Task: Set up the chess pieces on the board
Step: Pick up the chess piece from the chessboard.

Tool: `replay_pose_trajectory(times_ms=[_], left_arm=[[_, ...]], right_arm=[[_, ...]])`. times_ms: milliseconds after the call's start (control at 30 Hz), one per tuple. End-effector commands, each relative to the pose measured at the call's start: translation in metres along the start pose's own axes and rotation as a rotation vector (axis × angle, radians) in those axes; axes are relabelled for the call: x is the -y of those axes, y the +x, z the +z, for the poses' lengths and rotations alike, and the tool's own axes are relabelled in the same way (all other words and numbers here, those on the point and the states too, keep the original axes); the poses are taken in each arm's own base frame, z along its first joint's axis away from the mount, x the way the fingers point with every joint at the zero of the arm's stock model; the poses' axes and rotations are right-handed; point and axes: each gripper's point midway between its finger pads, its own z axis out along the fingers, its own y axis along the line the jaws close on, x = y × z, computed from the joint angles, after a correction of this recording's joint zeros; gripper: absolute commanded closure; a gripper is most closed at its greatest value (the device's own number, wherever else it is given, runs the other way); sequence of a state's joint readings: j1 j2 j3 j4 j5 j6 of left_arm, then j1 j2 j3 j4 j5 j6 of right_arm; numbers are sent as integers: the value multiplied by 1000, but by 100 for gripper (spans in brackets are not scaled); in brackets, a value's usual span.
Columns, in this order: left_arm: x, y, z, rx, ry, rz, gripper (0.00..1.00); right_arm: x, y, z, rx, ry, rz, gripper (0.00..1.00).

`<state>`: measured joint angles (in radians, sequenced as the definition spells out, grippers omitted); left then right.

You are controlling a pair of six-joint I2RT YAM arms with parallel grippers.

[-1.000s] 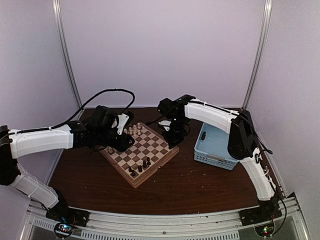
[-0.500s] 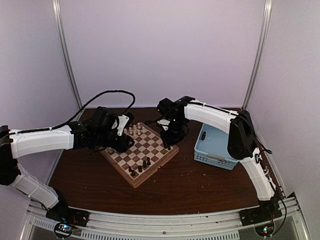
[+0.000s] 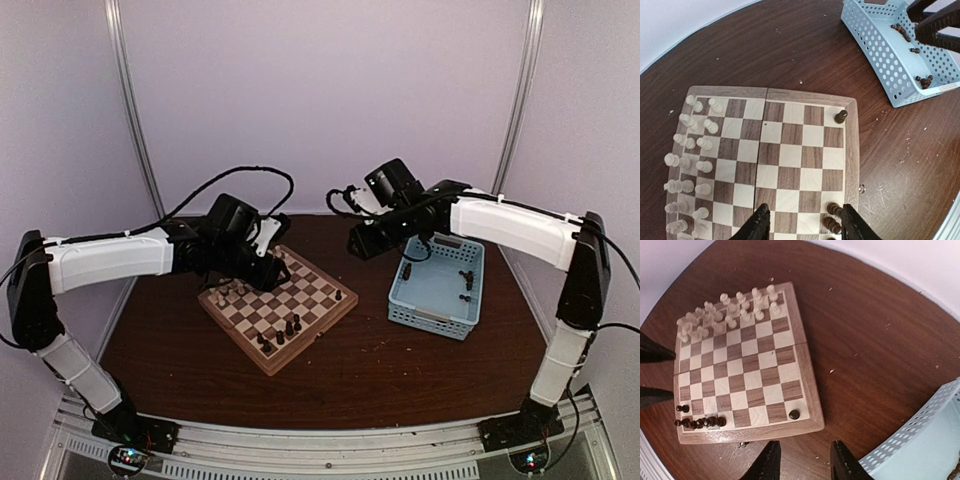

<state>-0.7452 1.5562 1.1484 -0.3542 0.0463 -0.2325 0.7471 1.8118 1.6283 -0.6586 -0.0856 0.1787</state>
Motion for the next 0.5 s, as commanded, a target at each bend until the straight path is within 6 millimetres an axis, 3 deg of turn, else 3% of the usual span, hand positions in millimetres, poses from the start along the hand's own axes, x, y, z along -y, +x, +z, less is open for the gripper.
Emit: replay_pose_trajectory(times_ms=[0,267,467], left_arm=[[22,-7,19,-87,121,4,51],[53,-23,56,-222,110,81,51],[62,-20,83,-284,112,72,50]], right_arm=[[34,-17,-12,190,147,-24,63],[84,22,-24,368,384,-39,63],[96,47,-17,441,420,20,62]])
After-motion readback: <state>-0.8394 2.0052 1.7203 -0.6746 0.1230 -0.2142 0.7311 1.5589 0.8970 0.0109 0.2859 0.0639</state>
